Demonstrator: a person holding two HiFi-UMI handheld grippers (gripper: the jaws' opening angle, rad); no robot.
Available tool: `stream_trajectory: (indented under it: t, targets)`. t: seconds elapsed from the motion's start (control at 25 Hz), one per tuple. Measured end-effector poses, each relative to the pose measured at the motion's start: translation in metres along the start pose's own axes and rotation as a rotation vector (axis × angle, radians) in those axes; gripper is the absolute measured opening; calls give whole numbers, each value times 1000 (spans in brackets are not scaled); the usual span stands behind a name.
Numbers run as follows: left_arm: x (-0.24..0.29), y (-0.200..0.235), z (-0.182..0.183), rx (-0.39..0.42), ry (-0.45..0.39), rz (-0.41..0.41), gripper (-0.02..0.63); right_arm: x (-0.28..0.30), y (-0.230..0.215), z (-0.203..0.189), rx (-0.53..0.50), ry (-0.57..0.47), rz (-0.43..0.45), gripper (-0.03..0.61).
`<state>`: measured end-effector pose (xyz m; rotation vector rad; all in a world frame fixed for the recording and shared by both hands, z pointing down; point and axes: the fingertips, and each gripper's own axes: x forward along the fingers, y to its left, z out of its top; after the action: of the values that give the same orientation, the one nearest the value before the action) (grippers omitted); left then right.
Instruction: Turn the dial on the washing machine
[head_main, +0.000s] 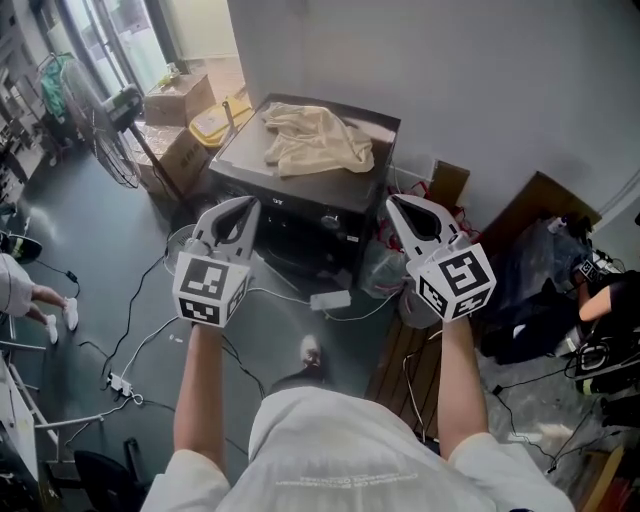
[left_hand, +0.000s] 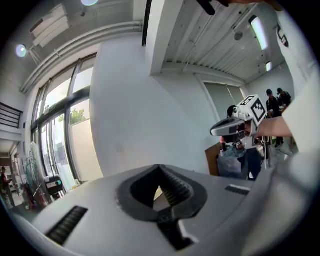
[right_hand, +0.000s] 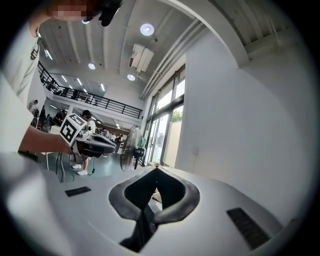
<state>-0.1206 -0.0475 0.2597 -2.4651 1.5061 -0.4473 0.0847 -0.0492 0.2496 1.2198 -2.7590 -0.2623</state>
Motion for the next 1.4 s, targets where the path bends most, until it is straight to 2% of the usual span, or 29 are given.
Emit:
stream_trajectory:
  t: [0.36,0.6,0.8,1.04,1.08,1.12,1.16,1.4]
  targets:
    - [67,54,-24,-33,10,-30,15,73,-29,-15,24,73,-29,14]
    - [109,69,-53,-51,52,-72,15,110,-40,-41,58,137,-18,14]
    - [136,76,-85,-88,102,-95,17,132,-53,-56,83,145,-59,14]
    - [166,58,-122,-126,183,-130,19,149,-68,-89,95,198,-47,14]
    - [171,54,-128,-138,200,-130,30,151,-71,-95,99,206,-42,14]
    - [175,49,-136,-153,219,-130,85,153,-74,-102,100,217,-34,14]
    - [178,43,-143,-166,239,-131,112,153,-76,-108,102,230,-24,14]
    - [196,-2,-192,-195,320,-154,124,148,-80,-149,115,305,29,14]
